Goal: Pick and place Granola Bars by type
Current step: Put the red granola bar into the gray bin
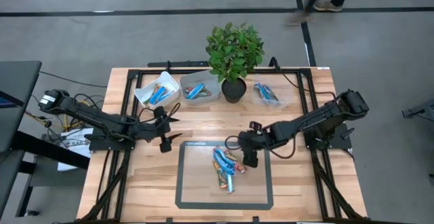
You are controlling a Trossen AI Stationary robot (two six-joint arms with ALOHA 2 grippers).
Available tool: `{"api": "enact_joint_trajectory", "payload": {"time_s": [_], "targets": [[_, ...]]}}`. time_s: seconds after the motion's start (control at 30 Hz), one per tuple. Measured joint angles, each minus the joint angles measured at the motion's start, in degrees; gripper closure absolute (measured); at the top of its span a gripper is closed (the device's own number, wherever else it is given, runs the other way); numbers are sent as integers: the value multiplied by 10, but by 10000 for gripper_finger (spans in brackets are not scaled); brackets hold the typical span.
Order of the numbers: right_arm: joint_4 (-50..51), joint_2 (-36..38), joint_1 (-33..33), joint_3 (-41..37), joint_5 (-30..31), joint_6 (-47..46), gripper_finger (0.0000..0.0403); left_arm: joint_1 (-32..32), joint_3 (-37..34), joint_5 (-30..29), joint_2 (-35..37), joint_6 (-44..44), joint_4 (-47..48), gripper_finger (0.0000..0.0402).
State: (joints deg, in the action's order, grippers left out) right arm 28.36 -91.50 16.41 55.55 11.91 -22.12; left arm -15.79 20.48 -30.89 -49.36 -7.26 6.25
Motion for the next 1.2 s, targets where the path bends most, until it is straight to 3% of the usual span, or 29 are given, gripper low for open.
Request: {"api": "enact_joint_trajectory", "payload": {"time_s": [0.33,0.43,0.63,1.2], "targets": [[-1,0,-2,0,-100,-54,226,0,0,-32,0,-7,28,123],[-10,-10,12,0,-105,-78,225,0,0,-40,0,-6,38,123],[-36,-59,33,0,-144,-113,227,0,0,-18,0,0,33,123],[-91,-111,50,35,-165,-215,225,0,0,7,0,-3,33,123]]}}
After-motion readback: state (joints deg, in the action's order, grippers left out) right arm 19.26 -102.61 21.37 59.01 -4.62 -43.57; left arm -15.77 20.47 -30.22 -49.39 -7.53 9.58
